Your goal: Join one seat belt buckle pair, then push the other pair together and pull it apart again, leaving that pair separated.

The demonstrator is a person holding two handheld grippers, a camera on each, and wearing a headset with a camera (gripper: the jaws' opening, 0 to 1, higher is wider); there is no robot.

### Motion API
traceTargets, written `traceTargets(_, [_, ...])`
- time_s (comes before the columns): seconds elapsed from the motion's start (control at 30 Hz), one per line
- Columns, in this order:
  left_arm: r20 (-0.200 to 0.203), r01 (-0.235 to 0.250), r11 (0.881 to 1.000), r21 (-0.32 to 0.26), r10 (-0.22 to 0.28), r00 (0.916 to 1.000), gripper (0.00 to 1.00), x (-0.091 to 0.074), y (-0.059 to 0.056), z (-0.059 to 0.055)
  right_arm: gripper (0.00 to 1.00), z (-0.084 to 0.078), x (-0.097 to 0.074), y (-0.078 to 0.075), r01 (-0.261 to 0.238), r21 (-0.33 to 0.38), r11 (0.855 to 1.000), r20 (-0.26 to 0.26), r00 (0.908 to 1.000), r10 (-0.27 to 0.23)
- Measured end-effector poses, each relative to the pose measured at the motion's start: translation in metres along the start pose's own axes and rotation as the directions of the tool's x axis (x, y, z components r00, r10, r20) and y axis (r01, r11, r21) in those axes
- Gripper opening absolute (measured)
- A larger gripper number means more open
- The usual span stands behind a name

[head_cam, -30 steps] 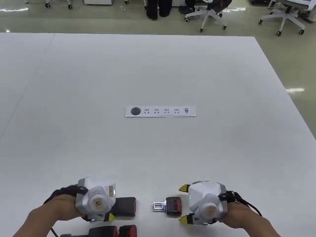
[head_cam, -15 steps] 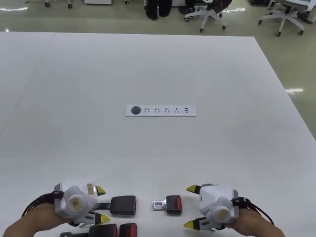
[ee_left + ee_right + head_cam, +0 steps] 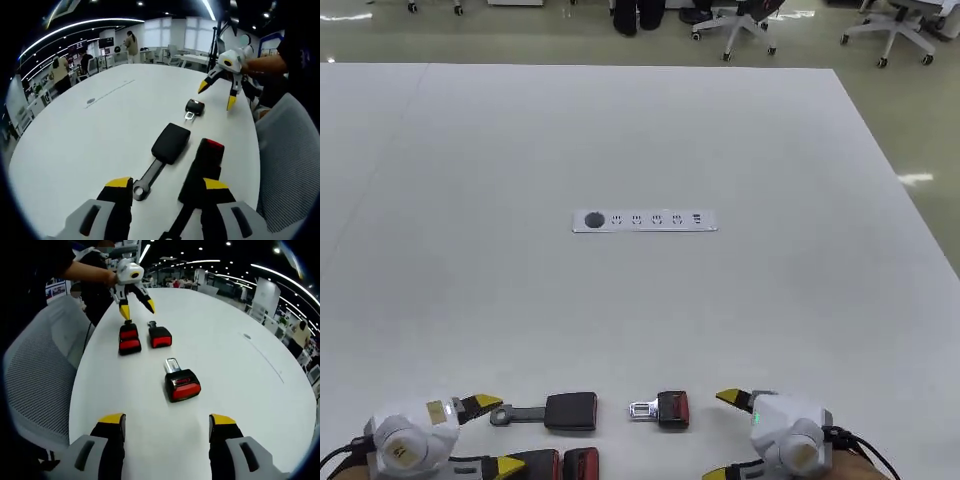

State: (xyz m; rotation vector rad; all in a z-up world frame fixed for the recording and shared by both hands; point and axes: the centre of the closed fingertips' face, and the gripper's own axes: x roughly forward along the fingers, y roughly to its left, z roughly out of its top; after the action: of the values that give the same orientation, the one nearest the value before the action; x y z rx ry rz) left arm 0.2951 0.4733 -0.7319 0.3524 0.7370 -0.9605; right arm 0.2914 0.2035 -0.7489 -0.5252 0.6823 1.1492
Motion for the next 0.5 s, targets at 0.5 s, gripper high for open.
traceTargets(0.5, [0.078,-0.074,0.996,-0.057,0.078,0.9939,0.87,-0.022,-0.01,-0.019,0.99,0.002,-0.006,0.016,0.075,0.122,0.99,0.123,0.9882,-0.091])
